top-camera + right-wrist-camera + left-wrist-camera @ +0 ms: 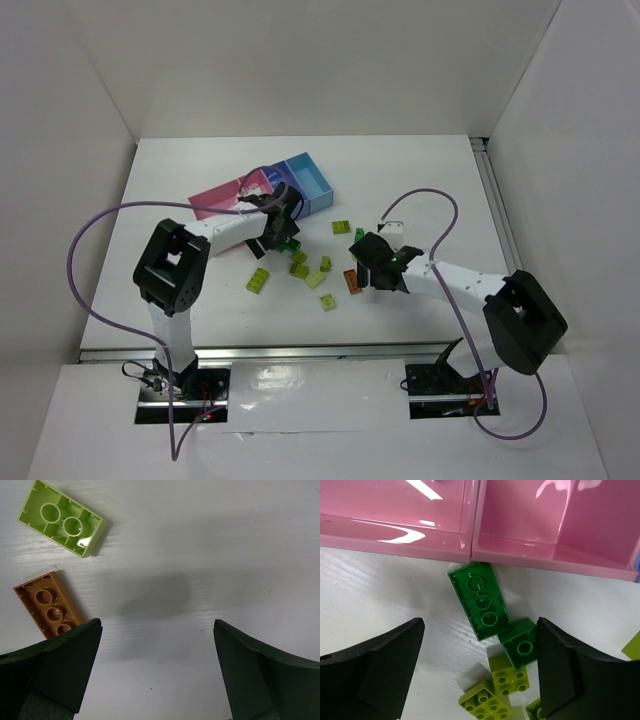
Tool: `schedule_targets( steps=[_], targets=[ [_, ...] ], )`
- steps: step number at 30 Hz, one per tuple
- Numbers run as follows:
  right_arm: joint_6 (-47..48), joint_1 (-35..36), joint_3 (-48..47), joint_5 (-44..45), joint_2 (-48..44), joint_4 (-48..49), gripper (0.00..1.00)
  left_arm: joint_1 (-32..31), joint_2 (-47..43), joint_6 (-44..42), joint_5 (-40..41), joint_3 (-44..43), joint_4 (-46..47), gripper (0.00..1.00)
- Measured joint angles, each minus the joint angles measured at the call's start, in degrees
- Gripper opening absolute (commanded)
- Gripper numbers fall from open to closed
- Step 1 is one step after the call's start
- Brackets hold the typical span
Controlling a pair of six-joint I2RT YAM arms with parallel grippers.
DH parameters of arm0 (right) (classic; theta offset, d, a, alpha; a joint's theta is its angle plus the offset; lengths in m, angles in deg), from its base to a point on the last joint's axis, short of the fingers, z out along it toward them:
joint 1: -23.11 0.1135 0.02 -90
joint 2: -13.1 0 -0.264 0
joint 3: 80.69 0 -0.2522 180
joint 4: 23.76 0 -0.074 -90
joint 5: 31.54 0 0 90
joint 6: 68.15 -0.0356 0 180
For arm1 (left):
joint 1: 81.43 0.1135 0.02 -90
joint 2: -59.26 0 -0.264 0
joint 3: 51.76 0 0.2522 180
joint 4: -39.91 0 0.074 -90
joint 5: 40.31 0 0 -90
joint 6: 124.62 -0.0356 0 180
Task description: Sort the legos into containers by color
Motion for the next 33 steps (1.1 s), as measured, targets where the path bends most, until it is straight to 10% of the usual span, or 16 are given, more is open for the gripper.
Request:
schedule_targets(
  steps=[14, 22, 33],
  targets=[
    [0.48, 0.52, 0.00, -0.92, 2.38, 0.07, 1.00, 0.39, 3.98, 1.66, 1.33, -1.70, -0.48, 0.62],
    [0.61, 0.59, 0.00, -1.01, 3.37, 0.07, 1.00, 0.66, 4.28, 1.42, 1.27, -2.29, -0.87, 0.21],
    [0.57, 1.68, -0.50, -1.03, 3.87, 0.02, 1.00, -0.92, -7.52, -2.89, 3.61, -1.18, -3.21, 0.21]
  ],
)
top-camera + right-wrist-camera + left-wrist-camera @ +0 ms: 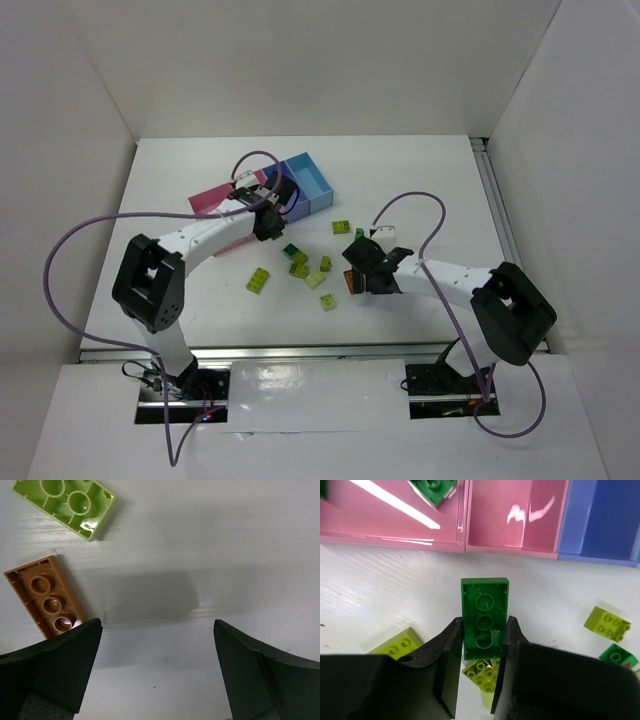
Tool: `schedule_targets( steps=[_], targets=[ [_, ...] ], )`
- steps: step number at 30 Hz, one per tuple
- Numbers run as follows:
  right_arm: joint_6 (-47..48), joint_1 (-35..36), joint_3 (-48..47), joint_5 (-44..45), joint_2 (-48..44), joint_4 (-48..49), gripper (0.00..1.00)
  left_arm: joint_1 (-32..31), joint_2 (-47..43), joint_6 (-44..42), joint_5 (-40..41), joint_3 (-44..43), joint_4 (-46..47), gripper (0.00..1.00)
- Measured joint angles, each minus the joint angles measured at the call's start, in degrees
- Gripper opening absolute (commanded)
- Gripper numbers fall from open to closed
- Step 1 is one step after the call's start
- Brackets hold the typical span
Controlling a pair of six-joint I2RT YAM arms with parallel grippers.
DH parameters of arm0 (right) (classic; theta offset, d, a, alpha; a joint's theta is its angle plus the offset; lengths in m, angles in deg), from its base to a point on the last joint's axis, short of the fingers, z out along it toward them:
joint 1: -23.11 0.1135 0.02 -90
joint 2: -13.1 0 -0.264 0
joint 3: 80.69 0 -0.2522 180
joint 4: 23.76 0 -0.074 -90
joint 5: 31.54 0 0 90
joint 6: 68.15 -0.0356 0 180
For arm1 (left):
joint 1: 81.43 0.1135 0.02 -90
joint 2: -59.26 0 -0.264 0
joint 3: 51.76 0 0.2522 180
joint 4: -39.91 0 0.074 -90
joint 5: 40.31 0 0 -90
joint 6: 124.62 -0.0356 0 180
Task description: Sort the legos into containers by color
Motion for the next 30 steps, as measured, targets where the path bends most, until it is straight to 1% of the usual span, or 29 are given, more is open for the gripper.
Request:
schedule_targets(
  steps=[4, 5, 6, 8, 10, 12, 13, 14, 16, 18, 19, 21, 24, 28, 29, 30],
  targets=[
    [-0.09, 0.61, -0.20, -0.02, 0.02, -0.02, 1.00, 2.43, -3.21, -3.30, 0.70, -1.14, -1.18, 0.22],
    [-0.22, 0.76, -0.26, 0.02, 0.02, -0.04, 1.00, 3.80, -3.34, -4.15, 0.81, -1.88, -1.33, 0.22],
    [-0.26, 0.92, -0.31, 0.00, 0.02, -0.04, 1.00, 5.51, -3.34, -5.25, 0.92, -2.69, -1.29, 0.24],
    [-0.39, 1.05, -0.50, 0.00, 0.02, -0.20, 1.00, 9.18, -3.21, -7.10, 0.92, -4.09, -1.44, 0.26],
    [-0.66, 1.09, -0.94, 0.00, 0.00, -0.37, 1.00, 12.81, -2.93, -8.74, 0.63, -5.53, -1.66, 0.43],
    [-0.76, 1.09, -1.77, -0.28, -0.02, -0.44, 1.00, 16.09, -2.36, -10.56, 0.39, -6.56, -1.90, 0.65],
    [-0.81, 1.09, -2.36, -0.68, -0.15, -0.37, 1.00, 17.42, -1.95, -11.26, -0.02, -6.99, -2.10, 0.88],
    [-0.81, 1.14, -2.93, -1.09, -0.26, -0.28, 1.00, 18.40, -1.27, -12.46, -0.55, -7.48, -2.34, 0.92],
    [-0.66, 1.33, -4.22, -1.70, -0.61, 0.02, 1.00, 19.69, 0.50, -14.27, -2.25, -8.57, -2.54, 0.93],
    [-0.66, 1.60, -5.49, -1.88, -0.94, 0.07, 1.00, 20.00, 2.12, -15.85, -3.41, -9.14, -2.71, 0.86],
    [-0.63, 1.73, -6.03, -1.70, -1.14, 0.11, 1.00, 19.52, 2.43, -16.83, -3.43, -9.14, -3.06, 0.85],
    [-0.68, 2.08, -6.32, -1.40, -2.16, 0.13, 1.00, 17.35, 2.38, -18.51, -3.34, -9.11, -4.00, 0.84],
    [-0.74, 2.64, -6.12, -0.94, -5.97, 0.00, 1.00, 10.95, 1.27, -20.04, -3.98, -9.07, -4.04, 0.84],
    [-1.14, 2.82, -4.44, 0.55, -13.46, 0.44, 1.00, 2.80, 0.24, -19.10, -7.45, -7.74, -3.65, 0.92],
    [-1.20, 2.82, -4.13, 0.96, -15.28, 0.20, 1.00, 1.62, 0.33, -18.18, -8.17, -7.23, -3.65, 0.98],
    [-1.38, 2.82, -3.98, 1.46, -16.68, 0.17, 1.00, 0.74, 0.63, -17.79, -9.01, -6.67, -3.74, 1.00]
  ],
)
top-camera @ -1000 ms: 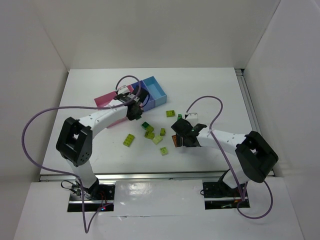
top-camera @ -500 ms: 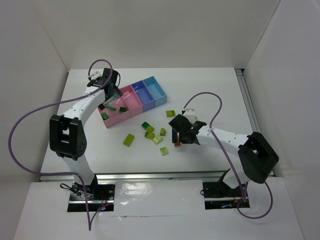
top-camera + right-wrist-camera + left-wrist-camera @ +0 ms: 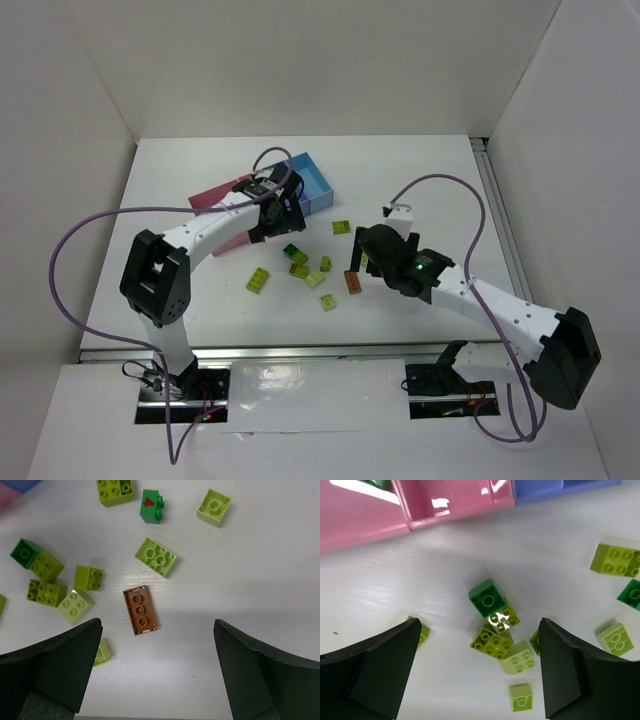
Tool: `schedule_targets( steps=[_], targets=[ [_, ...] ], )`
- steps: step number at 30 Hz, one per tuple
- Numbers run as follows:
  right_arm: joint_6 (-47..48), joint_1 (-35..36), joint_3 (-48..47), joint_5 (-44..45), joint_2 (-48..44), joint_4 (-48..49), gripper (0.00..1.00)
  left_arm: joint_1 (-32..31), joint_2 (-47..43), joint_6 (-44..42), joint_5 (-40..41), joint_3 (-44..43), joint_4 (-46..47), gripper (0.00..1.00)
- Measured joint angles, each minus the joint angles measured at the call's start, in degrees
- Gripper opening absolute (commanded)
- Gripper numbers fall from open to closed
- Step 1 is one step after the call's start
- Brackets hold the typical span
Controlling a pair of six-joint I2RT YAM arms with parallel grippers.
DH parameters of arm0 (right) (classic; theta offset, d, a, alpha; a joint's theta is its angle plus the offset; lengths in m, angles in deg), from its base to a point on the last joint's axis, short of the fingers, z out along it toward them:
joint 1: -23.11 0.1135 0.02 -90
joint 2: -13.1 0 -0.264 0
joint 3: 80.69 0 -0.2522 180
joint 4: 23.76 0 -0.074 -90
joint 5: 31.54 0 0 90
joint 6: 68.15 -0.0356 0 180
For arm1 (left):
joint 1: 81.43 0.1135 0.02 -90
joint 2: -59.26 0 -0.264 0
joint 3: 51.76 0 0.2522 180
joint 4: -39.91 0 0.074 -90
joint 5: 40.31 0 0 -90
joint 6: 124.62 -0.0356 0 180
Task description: Sort the legos into containers by color
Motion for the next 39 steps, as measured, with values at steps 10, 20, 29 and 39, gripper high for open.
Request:
schedule_targets(
  steps=[10, 20, 29, 39],
  targets=[
    [-1.22, 0.00, 0.17, 3.32, -4.48, -2.56, 1.00, -1.73, 8.90, 9.20, -3.32, 1.57, -0.09, 0.91],
    [-1.25, 0.00, 0.42, 3.37, -4.24, -2.99, 1.00, -1.79, 14.25, 13.27, -3.96, -0.68, 0.42, 0.53],
    [-1.22, 0.00, 0.44, 3.32, -3.26, -2.99, 1.00, -1.36, 13.38, 11.61, -3.69, -1.25, 0.59, 0.30],
    [0.42, 0.00, 0.44, 1.62, -2.01, -2.67, 1.00, 8.11, -2.08, 7.08, 1.11, -1.73, 0.09, 0.34]
  ],
)
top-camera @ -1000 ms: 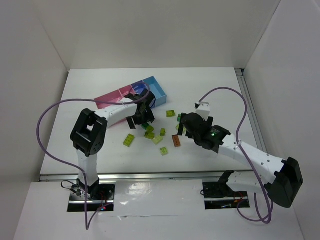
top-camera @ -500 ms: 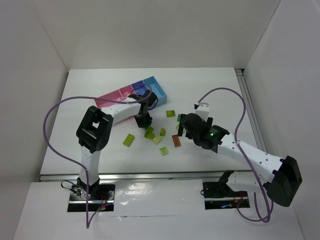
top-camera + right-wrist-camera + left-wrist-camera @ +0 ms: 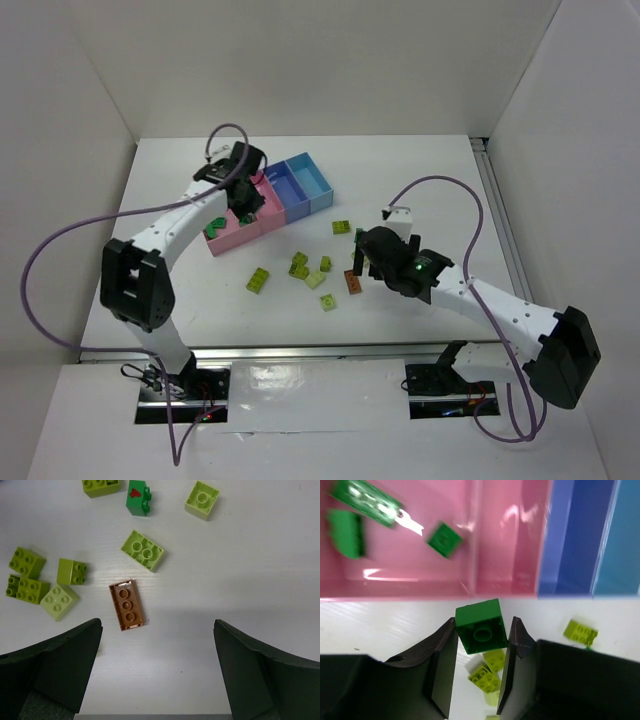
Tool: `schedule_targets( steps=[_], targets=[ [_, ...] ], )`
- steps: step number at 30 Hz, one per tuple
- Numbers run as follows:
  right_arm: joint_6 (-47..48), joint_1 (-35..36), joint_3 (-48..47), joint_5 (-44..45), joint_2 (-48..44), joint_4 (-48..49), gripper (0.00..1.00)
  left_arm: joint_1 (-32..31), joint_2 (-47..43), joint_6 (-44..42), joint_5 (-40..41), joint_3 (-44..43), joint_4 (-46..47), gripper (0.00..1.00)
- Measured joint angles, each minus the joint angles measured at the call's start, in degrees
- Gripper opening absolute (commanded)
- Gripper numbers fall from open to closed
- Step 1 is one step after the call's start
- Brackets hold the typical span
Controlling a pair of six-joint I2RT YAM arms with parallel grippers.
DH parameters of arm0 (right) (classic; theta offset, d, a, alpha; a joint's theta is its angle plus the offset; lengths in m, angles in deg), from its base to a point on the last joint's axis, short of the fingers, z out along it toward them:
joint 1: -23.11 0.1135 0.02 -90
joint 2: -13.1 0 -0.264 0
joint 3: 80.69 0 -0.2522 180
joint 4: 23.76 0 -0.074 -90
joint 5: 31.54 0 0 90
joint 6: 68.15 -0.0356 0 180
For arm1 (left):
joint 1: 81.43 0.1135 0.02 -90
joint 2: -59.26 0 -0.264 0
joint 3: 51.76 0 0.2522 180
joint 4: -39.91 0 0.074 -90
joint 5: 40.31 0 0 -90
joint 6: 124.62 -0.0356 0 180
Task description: Sort the legos into containers by color
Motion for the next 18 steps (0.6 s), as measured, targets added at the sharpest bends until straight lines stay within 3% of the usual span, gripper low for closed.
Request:
schedule_targets(
  steps=[7, 9, 12, 15, 18],
  targets=[
    [5.25, 3.65, -1.75, -6.12, 5.75, 3.17, 1.00, 11.93, -4.94, -4.57, 0.59, 3.50, 0.24, 0.38],
    [5.86, 5.86, -4.79, -6.47, 10.19, 3.45, 1.00, 13.92, -3.26, -6.03, 0.35, 3.48, 0.42, 0.57],
    [5.95, 8.02, -8.48, -6.58, 15.80, 4.31, 1.00, 14.91, 0.24, -8.87, -1.25, 3.15, 0.44, 0.98],
    [5.92, 9.01, -9.38, -6.84, 18.10, 5.16, 1.00, 15.23, 2.45, -11.26, -3.56, 2.82, 0.52, 1.00],
    [5.79, 9.11, -9.38, -7.17, 18.40, 5.77, 1.00, 14.64, 1.49, -14.53, -4.20, 2.82, 0.55, 0.96]
  ],
)
